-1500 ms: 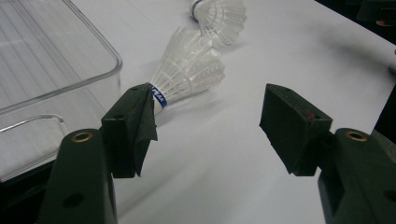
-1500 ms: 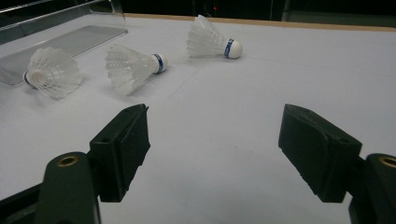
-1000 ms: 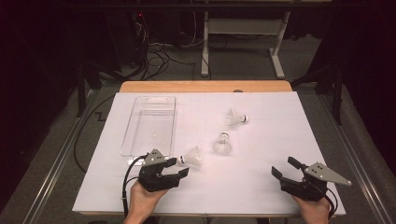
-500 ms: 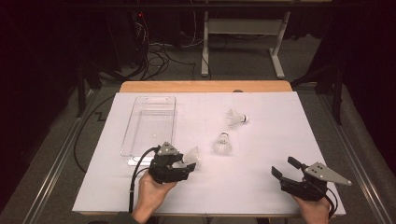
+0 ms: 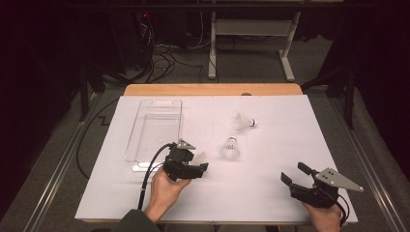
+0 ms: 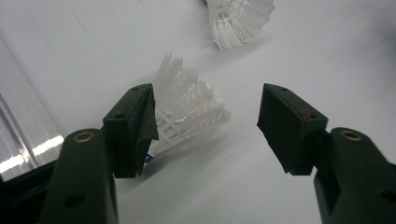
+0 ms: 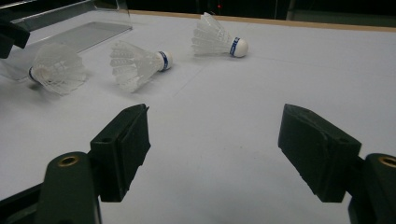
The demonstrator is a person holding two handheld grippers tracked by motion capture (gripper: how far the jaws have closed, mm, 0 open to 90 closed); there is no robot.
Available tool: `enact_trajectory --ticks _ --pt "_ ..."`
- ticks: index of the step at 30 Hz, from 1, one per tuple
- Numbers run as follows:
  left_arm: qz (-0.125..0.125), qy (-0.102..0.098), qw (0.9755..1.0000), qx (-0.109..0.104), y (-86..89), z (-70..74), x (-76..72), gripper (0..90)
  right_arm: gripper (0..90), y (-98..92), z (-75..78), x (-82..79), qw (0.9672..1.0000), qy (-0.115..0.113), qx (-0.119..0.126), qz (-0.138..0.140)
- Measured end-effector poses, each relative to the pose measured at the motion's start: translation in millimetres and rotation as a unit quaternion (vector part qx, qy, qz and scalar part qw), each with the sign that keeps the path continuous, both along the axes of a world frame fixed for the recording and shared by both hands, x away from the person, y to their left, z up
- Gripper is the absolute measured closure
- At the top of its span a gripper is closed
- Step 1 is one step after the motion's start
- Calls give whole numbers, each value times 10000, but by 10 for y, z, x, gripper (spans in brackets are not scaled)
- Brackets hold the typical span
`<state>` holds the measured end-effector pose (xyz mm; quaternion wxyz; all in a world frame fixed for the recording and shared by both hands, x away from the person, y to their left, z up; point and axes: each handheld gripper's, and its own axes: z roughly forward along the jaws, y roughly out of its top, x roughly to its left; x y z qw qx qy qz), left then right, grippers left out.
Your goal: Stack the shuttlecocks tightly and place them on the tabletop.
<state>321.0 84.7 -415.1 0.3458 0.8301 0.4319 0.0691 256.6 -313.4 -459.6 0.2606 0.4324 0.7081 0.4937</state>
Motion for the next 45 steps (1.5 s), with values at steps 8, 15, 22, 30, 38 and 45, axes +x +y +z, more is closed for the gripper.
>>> enact_trajectory --ticks 8,15,22,30,38,45 --pt "94 81 9996 239 -126 34 104 370 257 2 -1 -2 10000 -4 -18 -4" --pt "132 159 9987 456 -214 39 186 374 259 -3 -2 -2 10000 0 -18 4" --pt "195 225 9972 683 -274 14 238 390 260 -1 -4 0 10000 10 -20 25" --pt "257 321 9956 847 -307 -15 287 413 261 2 -5 0 10000 10 -31 29" --pt "297 395 9935 1028 -328 -64 347 481 262 1 -6 3 10000 18 -21 31" --pt "317 334 9929 1099 -324 -74 357 598 263 -1 -7 3 10000 24 -18 34"
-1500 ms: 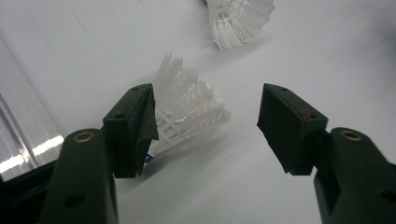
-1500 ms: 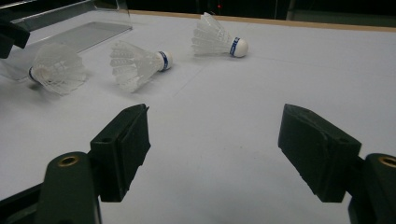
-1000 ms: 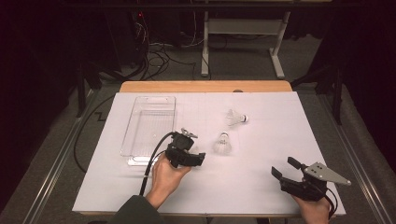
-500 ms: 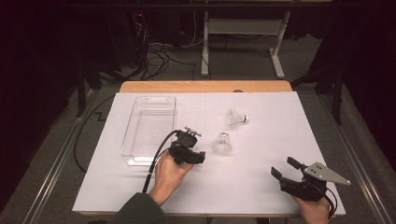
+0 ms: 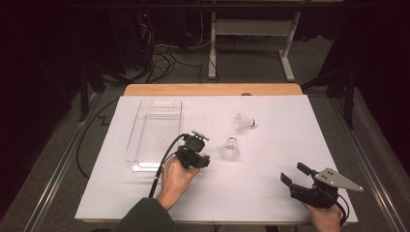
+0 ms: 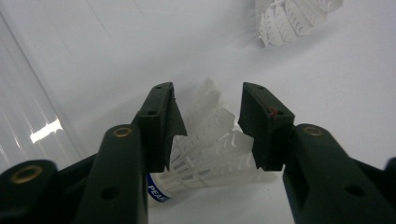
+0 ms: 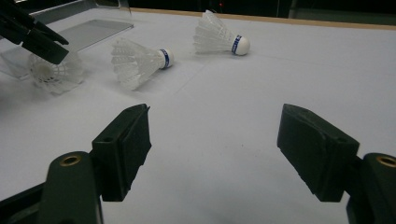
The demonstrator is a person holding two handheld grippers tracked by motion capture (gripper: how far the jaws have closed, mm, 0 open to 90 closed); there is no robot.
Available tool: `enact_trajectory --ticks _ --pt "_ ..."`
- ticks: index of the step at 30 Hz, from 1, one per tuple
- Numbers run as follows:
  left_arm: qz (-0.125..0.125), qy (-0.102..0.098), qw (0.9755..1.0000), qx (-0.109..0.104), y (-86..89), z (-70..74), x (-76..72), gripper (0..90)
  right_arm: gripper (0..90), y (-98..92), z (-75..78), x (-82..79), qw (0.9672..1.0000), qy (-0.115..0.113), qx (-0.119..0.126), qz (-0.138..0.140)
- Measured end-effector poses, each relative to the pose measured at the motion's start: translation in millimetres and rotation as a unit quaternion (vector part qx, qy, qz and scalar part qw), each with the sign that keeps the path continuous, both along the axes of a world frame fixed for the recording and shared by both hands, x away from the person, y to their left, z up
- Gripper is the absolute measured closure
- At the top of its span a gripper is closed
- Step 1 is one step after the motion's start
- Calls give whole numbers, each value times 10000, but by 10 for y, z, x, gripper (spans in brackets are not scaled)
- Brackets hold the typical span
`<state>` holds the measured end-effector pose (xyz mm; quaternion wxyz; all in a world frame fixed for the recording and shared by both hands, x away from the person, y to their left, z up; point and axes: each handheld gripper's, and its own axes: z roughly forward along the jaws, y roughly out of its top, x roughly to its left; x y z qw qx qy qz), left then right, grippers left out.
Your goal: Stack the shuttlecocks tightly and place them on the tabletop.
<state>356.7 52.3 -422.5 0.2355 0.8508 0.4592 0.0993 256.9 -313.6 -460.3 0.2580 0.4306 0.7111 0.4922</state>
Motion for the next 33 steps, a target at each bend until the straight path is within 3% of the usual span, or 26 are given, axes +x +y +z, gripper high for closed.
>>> enact_trajectory --ticks 15,21,33 --pt "-48 -154 9998 150 31 -3 13 849 267 4 -1 0 10000 1 -12 19" --pt "-87 -200 9995 207 49 23 20 881 267 3 -1 0 10000 -2 -13 15" --pt "-141 -307 9994 69 98 122 63 889 268 1 -4 3 10000 14 8 6"
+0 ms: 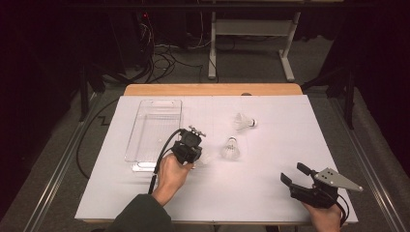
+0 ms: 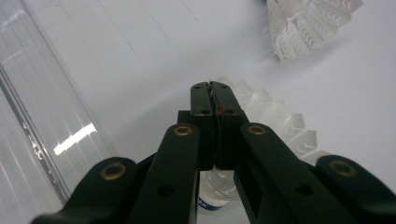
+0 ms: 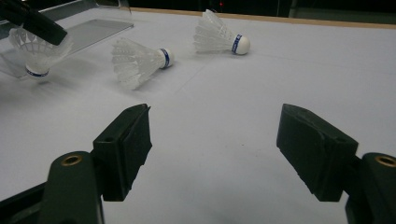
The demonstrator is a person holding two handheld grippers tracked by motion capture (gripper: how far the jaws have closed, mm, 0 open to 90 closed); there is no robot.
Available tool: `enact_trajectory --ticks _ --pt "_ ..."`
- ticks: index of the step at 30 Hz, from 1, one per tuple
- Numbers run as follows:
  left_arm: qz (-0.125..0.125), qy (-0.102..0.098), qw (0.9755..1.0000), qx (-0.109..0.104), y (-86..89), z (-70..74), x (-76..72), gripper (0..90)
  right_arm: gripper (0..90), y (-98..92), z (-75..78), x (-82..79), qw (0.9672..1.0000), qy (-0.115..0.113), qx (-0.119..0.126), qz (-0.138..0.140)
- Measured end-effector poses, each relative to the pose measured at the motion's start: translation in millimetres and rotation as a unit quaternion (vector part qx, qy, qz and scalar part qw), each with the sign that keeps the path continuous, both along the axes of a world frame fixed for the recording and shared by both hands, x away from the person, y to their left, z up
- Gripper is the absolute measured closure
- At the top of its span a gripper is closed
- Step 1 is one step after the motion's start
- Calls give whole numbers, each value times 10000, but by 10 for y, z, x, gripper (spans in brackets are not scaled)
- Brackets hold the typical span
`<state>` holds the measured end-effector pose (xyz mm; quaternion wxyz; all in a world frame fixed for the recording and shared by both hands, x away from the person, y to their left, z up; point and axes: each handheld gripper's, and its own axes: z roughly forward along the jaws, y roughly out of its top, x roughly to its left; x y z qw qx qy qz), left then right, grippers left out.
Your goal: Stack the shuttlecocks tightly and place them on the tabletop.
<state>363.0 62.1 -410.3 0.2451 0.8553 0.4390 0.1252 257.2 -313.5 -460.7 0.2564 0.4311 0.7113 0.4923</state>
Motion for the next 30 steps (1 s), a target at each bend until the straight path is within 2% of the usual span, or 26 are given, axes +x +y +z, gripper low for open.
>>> enact_trajectory --ticks 6,15,18,22,30 --pt "-43 45 9999 -101 0 43 61 890 268 -6 -2 3 10000 6 14 2" --pt "-66 124 9997 -179 10 20 151 890 268 -7 -11 12 10000 65 47 34" --pt "-69 110 9998 -115 7 24 182 890 267 -9 -17 19 9999 104 60 39" --pt "-111 53 9998 -137 -22 80 225 890 267 -6 -17 18 9999 101 59 47" --pt "-186 -23 9998 19 -121 133 332 890 267 -1 -17 18 9999 105 66 89"
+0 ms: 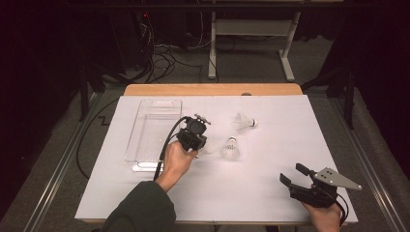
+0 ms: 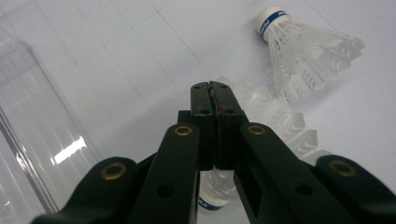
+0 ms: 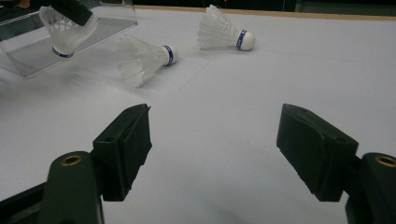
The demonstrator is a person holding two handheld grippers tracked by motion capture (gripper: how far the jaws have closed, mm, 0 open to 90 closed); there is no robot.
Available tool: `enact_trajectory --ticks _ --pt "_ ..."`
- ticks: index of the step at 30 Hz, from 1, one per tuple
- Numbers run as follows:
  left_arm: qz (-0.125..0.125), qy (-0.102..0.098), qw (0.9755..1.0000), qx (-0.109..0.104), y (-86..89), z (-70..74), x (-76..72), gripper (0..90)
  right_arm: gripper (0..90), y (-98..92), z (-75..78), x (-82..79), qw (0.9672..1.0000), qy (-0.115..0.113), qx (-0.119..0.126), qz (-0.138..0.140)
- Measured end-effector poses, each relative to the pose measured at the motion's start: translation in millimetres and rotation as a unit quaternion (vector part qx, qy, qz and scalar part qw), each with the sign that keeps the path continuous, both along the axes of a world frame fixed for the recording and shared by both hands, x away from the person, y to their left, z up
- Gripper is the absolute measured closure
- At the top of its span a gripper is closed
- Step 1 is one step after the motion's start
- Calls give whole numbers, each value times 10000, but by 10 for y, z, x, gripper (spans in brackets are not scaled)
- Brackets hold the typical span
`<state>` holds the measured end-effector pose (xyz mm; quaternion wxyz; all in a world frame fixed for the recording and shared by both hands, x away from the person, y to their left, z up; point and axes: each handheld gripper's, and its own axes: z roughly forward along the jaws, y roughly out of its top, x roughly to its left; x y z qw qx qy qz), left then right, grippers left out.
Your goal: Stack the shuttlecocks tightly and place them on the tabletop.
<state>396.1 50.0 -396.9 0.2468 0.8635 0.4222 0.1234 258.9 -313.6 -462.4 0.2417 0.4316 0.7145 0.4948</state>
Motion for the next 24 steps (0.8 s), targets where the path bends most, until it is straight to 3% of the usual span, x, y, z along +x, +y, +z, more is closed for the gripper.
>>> enact_trajectory --ticks 14,24 --pt "-92 -205 9995 243 -123 99 281 890 267 3 0 1 10000 -4 2 23" --pt "-171 -231 9984 486 -221 43 436 890 267 3 -1 2 10000 -5 14 31"
